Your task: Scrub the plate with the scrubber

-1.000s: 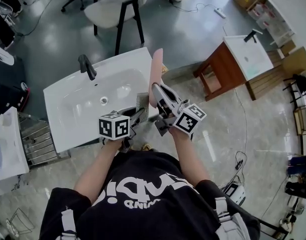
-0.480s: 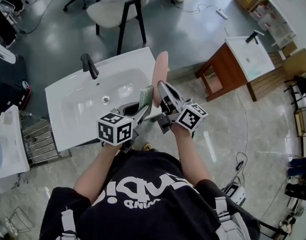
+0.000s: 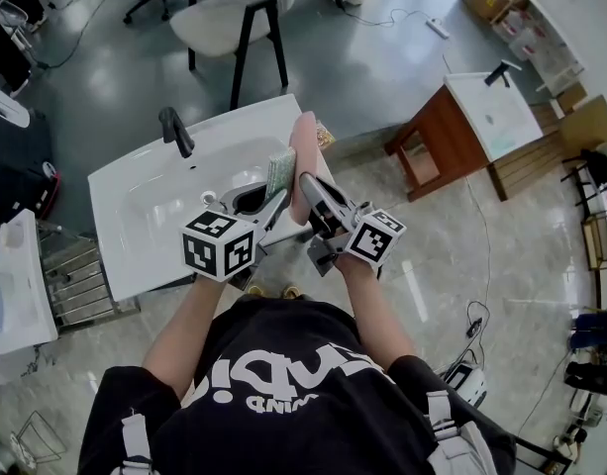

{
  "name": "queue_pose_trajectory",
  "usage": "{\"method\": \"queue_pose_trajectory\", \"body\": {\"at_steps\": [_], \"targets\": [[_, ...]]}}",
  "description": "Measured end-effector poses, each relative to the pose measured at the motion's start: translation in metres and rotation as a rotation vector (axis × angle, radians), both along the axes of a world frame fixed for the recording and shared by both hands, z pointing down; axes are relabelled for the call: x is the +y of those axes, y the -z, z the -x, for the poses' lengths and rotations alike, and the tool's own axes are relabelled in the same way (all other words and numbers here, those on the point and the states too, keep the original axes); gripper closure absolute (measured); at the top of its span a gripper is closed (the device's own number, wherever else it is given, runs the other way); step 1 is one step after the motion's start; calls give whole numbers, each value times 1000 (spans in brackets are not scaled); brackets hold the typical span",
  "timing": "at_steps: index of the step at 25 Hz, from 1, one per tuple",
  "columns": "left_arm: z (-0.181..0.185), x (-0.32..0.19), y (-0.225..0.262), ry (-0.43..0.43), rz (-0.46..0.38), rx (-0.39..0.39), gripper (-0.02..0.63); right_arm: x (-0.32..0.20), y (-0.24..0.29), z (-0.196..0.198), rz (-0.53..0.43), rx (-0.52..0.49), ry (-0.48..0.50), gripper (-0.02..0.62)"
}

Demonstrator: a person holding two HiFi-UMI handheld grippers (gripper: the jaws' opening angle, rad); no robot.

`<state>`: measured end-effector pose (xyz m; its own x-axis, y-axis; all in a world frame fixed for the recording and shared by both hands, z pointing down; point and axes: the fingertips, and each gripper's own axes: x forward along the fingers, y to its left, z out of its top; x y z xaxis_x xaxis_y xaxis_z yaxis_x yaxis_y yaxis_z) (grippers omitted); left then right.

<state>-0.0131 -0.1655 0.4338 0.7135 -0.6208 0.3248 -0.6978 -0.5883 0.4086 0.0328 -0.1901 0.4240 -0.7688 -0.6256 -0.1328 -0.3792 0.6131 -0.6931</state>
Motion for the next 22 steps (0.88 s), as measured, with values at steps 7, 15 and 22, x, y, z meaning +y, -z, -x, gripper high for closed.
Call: {"method": "queue_pose_trajectory", "body": {"at_steps": [7, 15, 22], "targets": [[8, -18, 11, -5, -74, -110, 520, 16, -1, 10, 17, 14, 79, 555], [20, -35, 12, 22, -79, -121, 520, 34, 3, 18, 3, 36, 135, 555], [33, -49, -3, 72, -53, -127, 520, 52, 9, 27, 0, 19, 172, 555]]}}
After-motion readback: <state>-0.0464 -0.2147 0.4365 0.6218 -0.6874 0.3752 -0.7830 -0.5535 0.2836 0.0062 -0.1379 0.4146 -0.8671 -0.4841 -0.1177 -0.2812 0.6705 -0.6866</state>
